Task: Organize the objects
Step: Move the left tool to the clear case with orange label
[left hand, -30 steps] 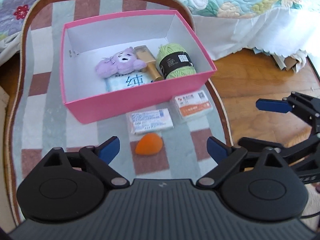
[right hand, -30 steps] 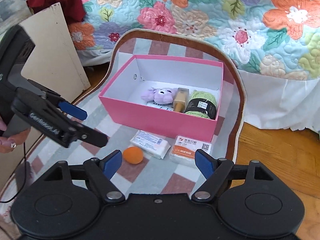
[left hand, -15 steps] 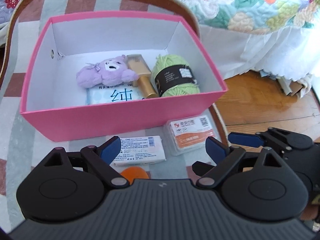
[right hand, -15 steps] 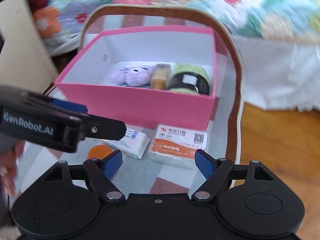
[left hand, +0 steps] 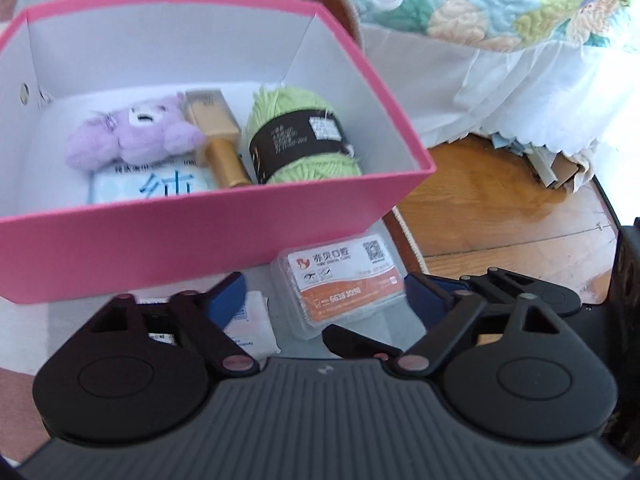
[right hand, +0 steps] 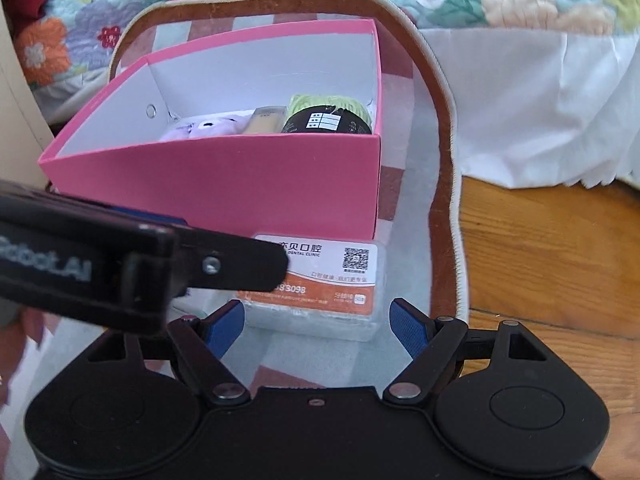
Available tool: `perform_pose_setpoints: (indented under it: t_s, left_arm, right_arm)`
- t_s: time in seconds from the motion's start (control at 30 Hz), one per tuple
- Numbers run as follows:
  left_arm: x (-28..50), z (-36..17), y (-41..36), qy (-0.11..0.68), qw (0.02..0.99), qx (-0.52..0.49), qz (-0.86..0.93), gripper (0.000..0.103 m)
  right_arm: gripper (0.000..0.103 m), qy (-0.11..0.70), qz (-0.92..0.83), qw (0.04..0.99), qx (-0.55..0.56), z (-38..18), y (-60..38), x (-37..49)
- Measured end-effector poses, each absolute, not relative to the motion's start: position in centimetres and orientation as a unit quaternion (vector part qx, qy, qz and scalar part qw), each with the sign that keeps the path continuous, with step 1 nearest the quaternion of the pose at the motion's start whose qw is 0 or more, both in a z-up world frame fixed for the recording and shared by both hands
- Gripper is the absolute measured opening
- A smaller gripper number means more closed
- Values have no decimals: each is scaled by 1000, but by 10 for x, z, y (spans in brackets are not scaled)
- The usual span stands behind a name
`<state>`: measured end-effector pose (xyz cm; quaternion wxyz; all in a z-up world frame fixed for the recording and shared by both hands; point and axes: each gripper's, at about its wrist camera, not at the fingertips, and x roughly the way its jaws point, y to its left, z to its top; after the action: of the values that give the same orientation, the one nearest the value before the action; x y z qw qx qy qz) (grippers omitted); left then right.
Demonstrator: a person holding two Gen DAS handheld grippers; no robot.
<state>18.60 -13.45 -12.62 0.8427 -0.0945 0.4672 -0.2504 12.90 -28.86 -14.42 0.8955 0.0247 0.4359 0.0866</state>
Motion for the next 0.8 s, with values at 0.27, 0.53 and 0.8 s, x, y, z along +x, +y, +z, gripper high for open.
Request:
perform_pose_setpoints:
  t_s: [0.27, 0.53, 0.8]
  left_arm:
    - [183, -142, -138, 471, 836, -110, -260, 55]
    - [155, -139, -118, 526, 797, -141, -263, 55]
    - [142, -148, -103, 538, 785, -178, -248, 44]
  right_arm:
    - [86, 446, 112, 886, 59, -146, -292, 129]
    - [86, 505, 154, 846, 79, -138, -286, 117]
    - [92, 524, 132, 841, 5, -142, -248, 101]
